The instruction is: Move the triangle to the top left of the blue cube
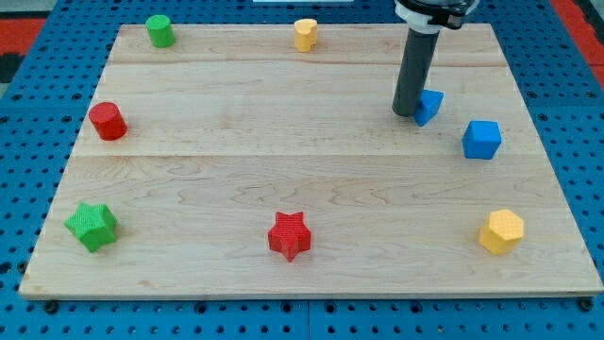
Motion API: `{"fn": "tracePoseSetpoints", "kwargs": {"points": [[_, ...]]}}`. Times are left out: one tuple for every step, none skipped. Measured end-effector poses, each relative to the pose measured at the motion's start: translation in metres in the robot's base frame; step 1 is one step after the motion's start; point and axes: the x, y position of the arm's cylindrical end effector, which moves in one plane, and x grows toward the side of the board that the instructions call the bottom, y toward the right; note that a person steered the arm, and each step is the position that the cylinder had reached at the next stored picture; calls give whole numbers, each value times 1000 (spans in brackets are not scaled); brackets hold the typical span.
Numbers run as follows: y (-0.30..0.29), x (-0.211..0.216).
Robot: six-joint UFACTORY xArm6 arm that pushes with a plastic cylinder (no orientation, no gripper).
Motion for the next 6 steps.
{"fn": "tracePoseSetpoints", "kwargs": {"points": [[-20, -43], [11, -36], [15, -2], [31, 6], [40, 4], [27, -62]]}}
